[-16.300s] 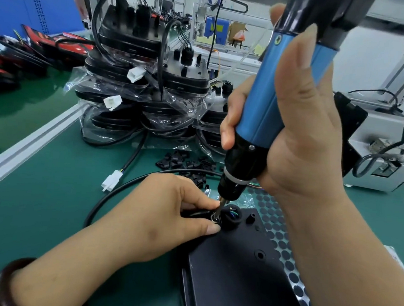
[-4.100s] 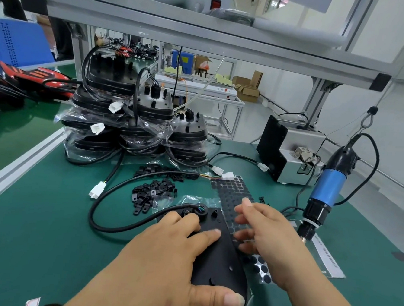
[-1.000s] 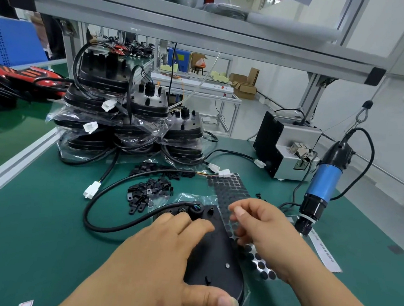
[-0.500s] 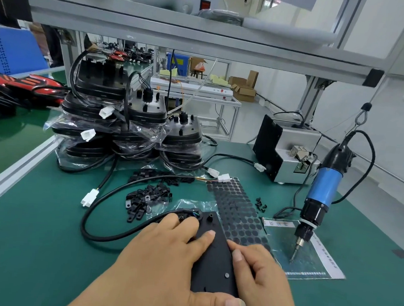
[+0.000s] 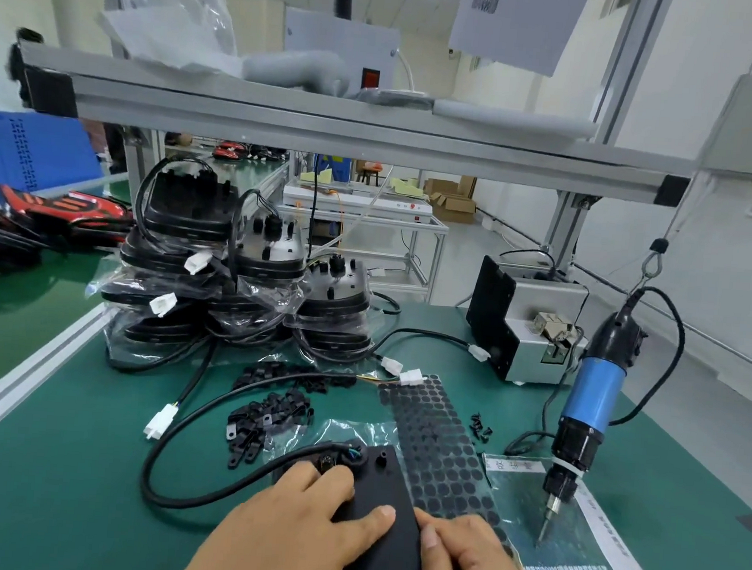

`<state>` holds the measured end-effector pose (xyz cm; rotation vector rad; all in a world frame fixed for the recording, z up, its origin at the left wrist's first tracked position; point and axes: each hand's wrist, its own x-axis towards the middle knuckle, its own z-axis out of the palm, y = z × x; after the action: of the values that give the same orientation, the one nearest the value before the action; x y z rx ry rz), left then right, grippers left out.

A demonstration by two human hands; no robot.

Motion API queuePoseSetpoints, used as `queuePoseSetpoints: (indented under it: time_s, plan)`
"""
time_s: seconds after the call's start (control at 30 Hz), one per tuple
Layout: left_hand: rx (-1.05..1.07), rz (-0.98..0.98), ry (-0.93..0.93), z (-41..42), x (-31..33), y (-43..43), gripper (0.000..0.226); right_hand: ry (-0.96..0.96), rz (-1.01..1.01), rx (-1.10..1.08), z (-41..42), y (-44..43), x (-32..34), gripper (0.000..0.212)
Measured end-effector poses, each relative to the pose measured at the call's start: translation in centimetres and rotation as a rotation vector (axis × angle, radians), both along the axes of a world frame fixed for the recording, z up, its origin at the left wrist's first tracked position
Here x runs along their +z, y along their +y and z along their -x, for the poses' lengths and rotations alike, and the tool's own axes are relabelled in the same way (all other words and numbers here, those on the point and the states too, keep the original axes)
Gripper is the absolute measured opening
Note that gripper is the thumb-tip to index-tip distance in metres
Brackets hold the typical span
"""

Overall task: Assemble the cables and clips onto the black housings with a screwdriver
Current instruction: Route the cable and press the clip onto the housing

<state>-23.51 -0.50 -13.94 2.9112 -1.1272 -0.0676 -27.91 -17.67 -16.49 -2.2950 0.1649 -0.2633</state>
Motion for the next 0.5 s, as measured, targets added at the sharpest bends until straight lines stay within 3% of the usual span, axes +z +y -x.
queuePoseSetpoints:
  time_s: [0.1,0.17,0.23,0.3,0.33,0.5]
  plan:
    - [-0.031,0.173,0.104,0.2,1.5,1.0,0.045,0.013,0.009,0.039,-0.1,-0.3,0.4,0.033]
    - [0.040,0.523,0.179,-0.2,3.0,2.9,0.051,0.035,0.056,0.094,-0.2,-0.8,0.9,0.025]
    - [0.210,0.831,0.051,-2.1,3.4,5.8,0.035,-0.054,0.077,0.033,-1.1,-1.8,1.6,0.022]
    - [0.431,0.793,-0.157,-5.2,3.3,8.3,0.013,-0.187,0.063,-0.019,-3.1,-3.0,3.1,0.011]
    - [0.514,0.704,-0.172,-6.8,2.9,9.0,0.016,-0.205,0.099,-0.006,-4.6,-3.3,3.9,0.005]
    - [0.669,0.229,-0.099,-12.6,-0.4,8.6,0.043,-0.090,0.394,0.115,-15.0,-1.3,5.8,0.025]
